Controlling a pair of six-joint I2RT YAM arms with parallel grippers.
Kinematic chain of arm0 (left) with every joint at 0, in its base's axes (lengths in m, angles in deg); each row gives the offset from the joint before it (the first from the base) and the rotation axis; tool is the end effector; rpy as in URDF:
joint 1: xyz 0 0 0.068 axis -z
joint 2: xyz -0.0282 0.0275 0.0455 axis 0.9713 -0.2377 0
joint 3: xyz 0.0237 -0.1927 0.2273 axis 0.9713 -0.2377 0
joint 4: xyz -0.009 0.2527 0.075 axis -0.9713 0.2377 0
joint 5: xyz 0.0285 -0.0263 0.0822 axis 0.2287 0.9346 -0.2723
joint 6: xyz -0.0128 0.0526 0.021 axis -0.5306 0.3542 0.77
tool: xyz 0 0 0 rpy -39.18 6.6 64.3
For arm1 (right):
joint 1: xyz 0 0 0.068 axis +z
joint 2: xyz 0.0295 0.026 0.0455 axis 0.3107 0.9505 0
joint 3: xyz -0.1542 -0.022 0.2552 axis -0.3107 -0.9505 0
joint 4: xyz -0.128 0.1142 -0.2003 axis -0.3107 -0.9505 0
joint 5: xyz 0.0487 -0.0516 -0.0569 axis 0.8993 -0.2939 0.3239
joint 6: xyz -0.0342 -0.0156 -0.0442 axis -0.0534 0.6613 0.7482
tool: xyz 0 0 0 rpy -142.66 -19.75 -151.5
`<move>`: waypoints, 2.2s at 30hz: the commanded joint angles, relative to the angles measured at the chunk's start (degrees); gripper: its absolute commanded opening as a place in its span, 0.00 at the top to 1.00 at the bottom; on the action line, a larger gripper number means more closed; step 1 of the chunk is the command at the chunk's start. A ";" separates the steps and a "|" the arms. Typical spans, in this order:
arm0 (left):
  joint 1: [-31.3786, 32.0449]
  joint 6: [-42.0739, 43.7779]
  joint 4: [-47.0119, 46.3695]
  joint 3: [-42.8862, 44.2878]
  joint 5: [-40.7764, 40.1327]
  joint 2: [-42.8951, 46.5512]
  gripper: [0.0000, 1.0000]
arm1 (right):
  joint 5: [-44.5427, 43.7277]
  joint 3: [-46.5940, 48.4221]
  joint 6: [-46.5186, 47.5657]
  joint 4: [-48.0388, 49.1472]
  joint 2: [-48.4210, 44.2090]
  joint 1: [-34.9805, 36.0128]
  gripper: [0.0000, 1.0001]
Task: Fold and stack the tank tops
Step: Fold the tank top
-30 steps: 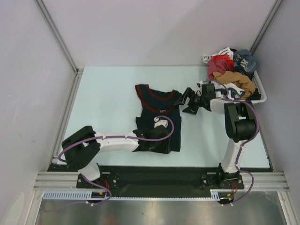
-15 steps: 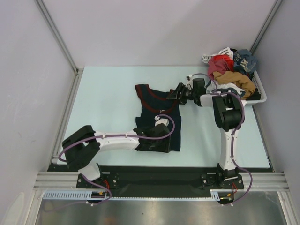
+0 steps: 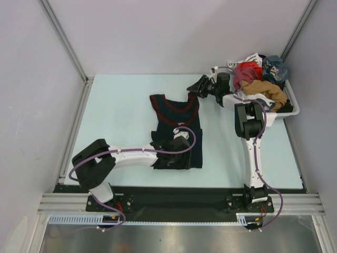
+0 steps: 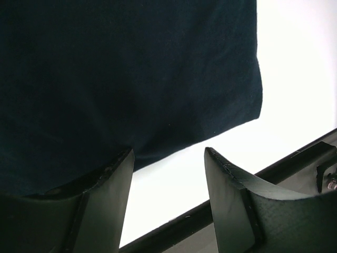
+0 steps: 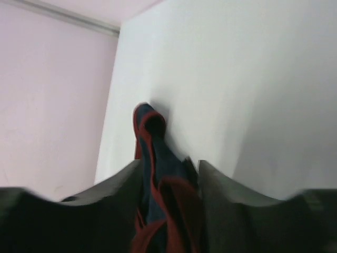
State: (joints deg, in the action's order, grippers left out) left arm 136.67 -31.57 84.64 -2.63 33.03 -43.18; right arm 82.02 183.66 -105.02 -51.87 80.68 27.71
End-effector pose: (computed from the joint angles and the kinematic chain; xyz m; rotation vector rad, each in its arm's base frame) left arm 0.1656 -0.2862 0.1852 0.2984 2.6593 -0.5989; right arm 0.5643 0.1249 0.1491 0.0675 2.0625 1.3567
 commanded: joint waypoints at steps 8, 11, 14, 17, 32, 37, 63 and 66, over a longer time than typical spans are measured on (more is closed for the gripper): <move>-0.66 1.89 1.07 0.64 -0.75 0.08 0.38 | -1.48 7.81 -0.02 -2.43 1.30 -0.64 0.59; -1.36 2.86 3.35 1.87 -1.54 2.00 0.38 | -3.42 6.85 3.15 -6.47 -1.78 -1.34 0.44; -2.50 4.09 5.90 2.92 -2.86 5.77 0.36 | -5.96 1.86 7.19 -9.73 -7.66 -1.87 0.27; -3.64 5.67 9.68 5.12 -4.27 9.39 0.30 | -11.93 -4.66 12.55 -13.33 -15.91 -1.96 0.23; -10.58 7.61 17.07 1.96 -4.27 24.07 0.25 | -11.51 -20.76 14.32 -15.97 -28.77 0.14 0.75; -14.01 8.40 16.46 -0.15 -2.87 26.45 0.25 | -11.24 -21.11 10.90 -13.69 -23.69 1.64 0.89; -38.53 14.38 8.73 2.64 0.38 19.89 0.23 | -15.28 -9.68 10.97 -14.55 -14.79 3.40 0.29; -41.43 13.68 5.91 7.38 0.65 12.16 0.22 | -17.22 -11.08 13.70 -17.72 -18.21 3.66 0.17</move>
State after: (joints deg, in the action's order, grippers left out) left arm 97.44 -19.00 96.73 -1.01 32.66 -24.58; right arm 66.70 173.54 -94.90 -67.43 68.33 31.07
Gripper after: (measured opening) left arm 0.772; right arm 0.805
